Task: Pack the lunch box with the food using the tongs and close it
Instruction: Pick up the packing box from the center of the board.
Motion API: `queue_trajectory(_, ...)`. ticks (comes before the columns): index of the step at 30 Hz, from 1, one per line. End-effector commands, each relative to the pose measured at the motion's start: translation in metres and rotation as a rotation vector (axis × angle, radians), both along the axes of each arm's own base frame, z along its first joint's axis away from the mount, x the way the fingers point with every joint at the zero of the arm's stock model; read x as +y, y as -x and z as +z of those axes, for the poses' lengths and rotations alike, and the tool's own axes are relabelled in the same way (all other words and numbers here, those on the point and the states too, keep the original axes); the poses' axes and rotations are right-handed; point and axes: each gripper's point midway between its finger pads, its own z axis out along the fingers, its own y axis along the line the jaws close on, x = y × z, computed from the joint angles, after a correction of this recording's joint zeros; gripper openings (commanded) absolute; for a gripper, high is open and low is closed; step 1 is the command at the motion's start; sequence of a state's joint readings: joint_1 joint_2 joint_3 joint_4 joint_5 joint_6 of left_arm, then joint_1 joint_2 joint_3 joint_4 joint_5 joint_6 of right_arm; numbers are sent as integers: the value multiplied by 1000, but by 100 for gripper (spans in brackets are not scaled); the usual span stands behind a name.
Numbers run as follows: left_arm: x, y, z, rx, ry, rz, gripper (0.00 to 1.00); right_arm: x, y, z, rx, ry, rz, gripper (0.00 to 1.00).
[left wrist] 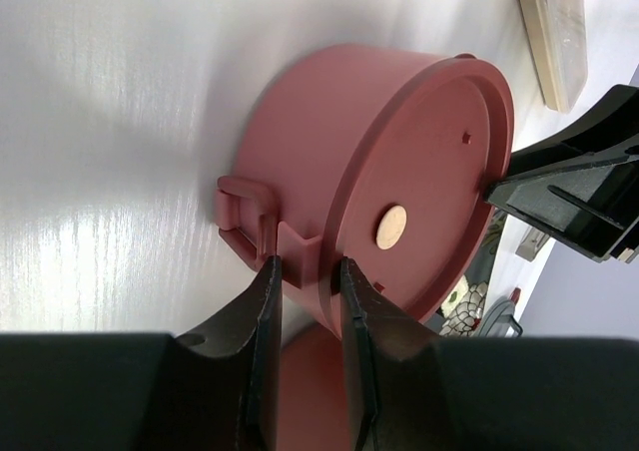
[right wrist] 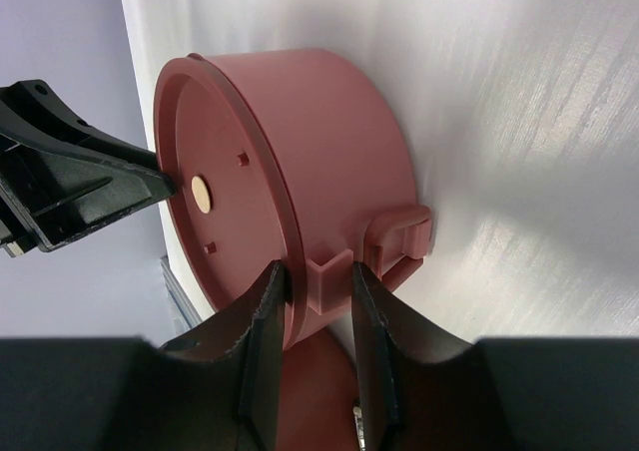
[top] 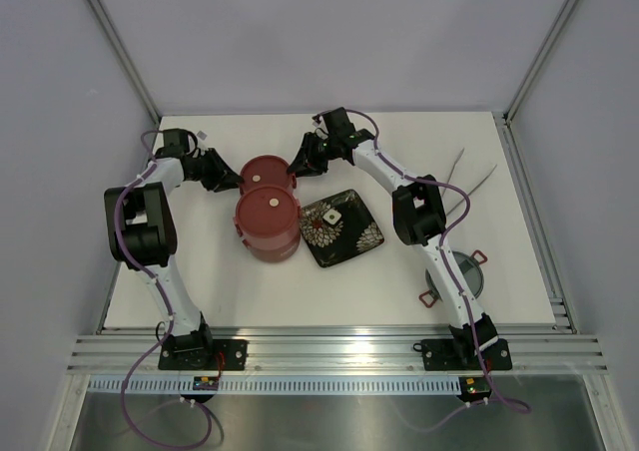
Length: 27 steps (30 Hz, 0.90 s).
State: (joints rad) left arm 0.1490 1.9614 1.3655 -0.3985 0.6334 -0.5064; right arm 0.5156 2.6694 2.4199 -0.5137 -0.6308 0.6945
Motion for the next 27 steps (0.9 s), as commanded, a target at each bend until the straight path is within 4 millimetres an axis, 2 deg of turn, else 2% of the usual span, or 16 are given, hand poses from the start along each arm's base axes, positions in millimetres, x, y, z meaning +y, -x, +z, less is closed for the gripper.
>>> queue_trajectory(1, -28, -5, 69, -148, 118, -75, 0, 17, 6, 80, -110, -112, 47, 0)
queue_trajectory(10, -29, -5, 86, -177, 126, -73, 0, 18, 6, 100, -144, -133, 51, 0)
queue_trajectory(19, -32, -6, 99, -198, 129, -79, 0, 17, 7, 110, -160, -141, 56, 0)
queue_trajectory(27, -33, -6, 118, -228, 134, -82, 0, 16, 7, 134, -202, -159, 49, 0)
